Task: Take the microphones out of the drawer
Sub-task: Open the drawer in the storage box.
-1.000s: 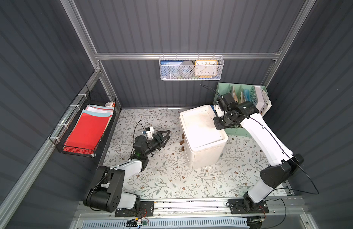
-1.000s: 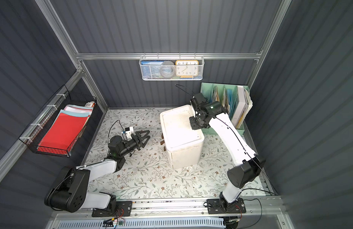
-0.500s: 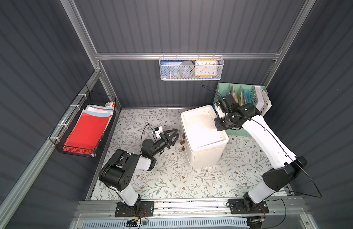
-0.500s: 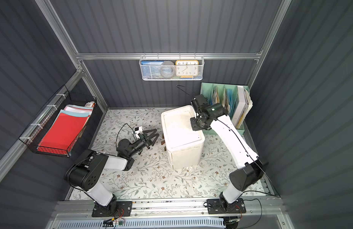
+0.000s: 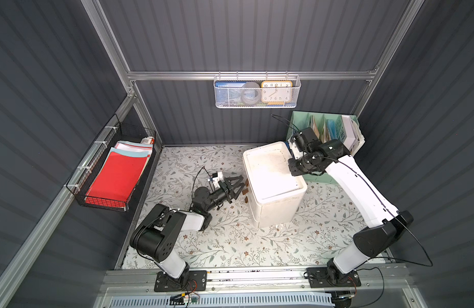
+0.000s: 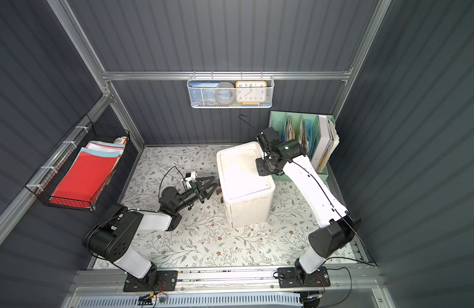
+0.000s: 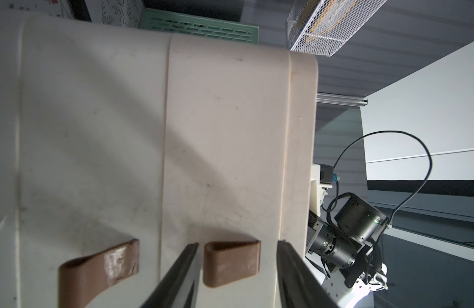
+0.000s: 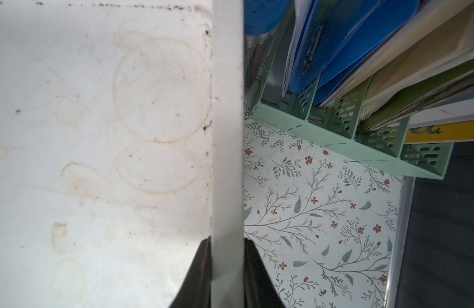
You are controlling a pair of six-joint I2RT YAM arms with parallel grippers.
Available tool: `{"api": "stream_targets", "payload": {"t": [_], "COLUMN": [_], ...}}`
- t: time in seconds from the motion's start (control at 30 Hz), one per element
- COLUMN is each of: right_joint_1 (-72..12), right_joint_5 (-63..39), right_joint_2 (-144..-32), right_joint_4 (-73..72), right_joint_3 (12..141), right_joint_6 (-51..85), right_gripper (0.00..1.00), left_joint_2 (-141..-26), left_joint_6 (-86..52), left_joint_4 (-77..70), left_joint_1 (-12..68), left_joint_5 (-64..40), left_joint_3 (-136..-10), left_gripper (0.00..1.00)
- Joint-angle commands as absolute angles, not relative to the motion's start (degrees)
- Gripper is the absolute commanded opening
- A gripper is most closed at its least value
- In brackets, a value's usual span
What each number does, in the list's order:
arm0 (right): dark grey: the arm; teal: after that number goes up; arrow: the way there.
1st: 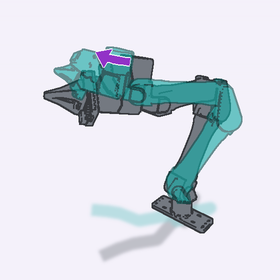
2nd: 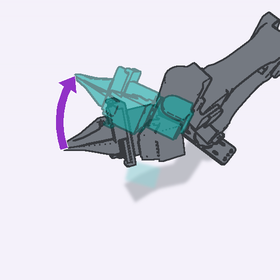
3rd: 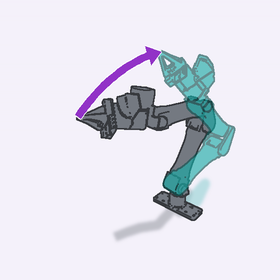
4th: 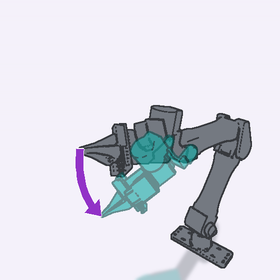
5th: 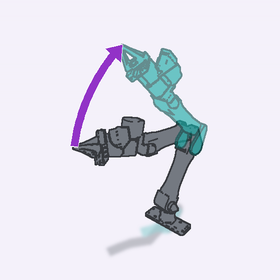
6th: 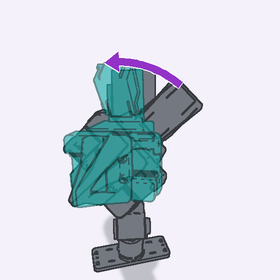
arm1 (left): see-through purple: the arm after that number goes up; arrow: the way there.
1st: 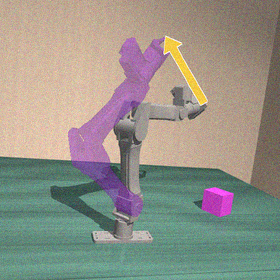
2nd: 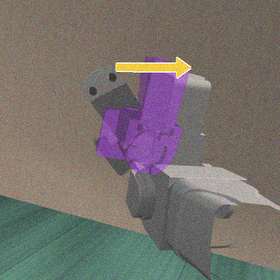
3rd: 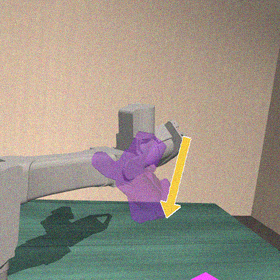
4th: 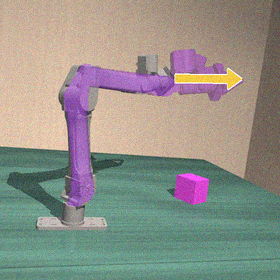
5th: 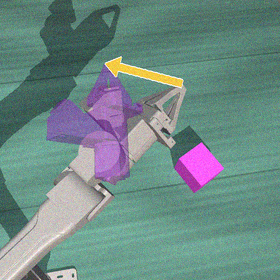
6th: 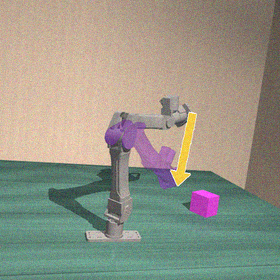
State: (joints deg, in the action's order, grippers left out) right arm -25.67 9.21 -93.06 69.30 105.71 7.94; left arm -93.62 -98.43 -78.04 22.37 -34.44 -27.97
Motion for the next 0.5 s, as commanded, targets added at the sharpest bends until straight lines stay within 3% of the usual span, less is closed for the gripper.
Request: {"api": "stream_targets", "payload": {"t": [0.0,0.27,0.47], "right_joint_1": [-25.7,-25.7,-25.8], "right_joint_5": [10.3,9.9,10.0], "right_joint_2": [-91.5,-91.4,-91.2], "right_joint_4": [70.8,70.5,70.1], "right_joint_3": [105.1,104.6,104.1], "right_joint_6": [7.9,8.2,8.2], "right_gripper": [0.01,0.01,0.01], "left_joint_2": [-93.4,-95.2,-96.8], "left_joint_6": [-97.7,-98.1,-99.9], "left_joint_4": [-77.4,-78.6,-82.0], "left_joint_1": [23.2,23.8,23.9], "left_joint_5": [-35.6,-35.2,-34.9], "left_joint_3": [-29.4,-31.9,-31.2], "left_gripper": [0.5,0.47,0.34]}}
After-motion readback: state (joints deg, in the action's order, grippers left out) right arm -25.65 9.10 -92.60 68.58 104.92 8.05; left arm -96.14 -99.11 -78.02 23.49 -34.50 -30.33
